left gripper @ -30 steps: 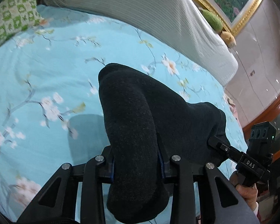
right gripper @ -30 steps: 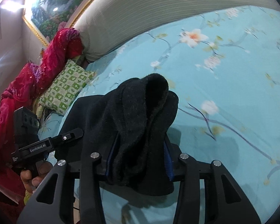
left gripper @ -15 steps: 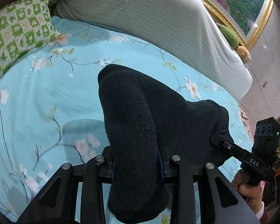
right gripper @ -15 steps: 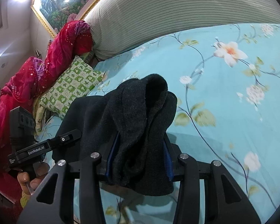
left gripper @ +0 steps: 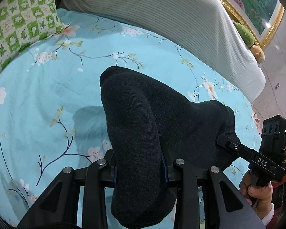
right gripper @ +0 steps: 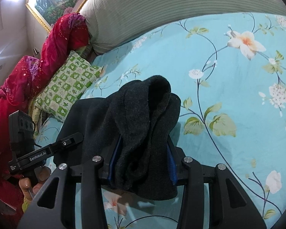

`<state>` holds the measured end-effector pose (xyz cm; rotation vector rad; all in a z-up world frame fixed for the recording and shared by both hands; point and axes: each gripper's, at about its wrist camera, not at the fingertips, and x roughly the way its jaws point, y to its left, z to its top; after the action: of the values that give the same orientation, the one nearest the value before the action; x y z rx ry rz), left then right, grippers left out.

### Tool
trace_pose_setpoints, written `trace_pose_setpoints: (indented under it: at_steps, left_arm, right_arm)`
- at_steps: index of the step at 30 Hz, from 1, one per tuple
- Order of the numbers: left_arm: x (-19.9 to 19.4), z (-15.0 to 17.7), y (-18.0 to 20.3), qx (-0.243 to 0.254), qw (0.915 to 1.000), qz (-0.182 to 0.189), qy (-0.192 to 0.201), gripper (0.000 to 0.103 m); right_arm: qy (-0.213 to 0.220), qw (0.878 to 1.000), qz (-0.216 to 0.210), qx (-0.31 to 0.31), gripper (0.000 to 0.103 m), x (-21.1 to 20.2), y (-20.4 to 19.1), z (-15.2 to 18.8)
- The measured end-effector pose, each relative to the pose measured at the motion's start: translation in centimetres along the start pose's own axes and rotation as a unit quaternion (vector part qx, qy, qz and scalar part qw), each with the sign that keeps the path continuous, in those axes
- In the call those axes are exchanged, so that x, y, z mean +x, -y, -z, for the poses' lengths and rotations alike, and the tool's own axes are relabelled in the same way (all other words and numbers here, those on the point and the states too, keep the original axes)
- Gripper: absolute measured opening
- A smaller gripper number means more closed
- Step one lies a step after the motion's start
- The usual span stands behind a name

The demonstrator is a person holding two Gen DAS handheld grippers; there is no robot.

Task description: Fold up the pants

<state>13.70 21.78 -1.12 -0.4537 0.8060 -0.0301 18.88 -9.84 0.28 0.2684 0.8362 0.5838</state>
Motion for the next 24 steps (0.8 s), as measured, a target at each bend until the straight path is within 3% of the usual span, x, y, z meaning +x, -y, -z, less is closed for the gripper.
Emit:
trace_pose_setpoints:
  at_steps: [5,10,13,19,24]
  left_arm:
    - [0.7,0.4,-0.7,-0.003,1.0000,0.003,-0.004,0.040]
    - [1.3,0.9,-1.2,-0.002,1.0000,0.001,-0.009,0.056]
    - [1.2,1.2,-0.9,0.010,0.9998,-0.019,-0.005,0.068]
    - [0.9,1.7,-1.1,0.001,0.9993,-0.037,-0.001,0.078]
    - [0.5,2.1,-1.3,-0.008,0.9991,-0.042,0.001,0.079]
  right_arm:
    - [-0.004,1.000,-0.001,0.003,0.048,0.5,0.7,0.3]
    - [-0.006,1.000,-0.002,0.020,0.057,0.8,2.0,0.6]
    - [-0.002,1.000,0.002,0.020,0.063,0.7,2.5,0.8]
    - [0.008,1.000,0.018,0.011,0.069,0.3,2.1,0.9]
    - [0.014,0.999,0.033,-0.001,0.072,-0.4,1.6,1.1]
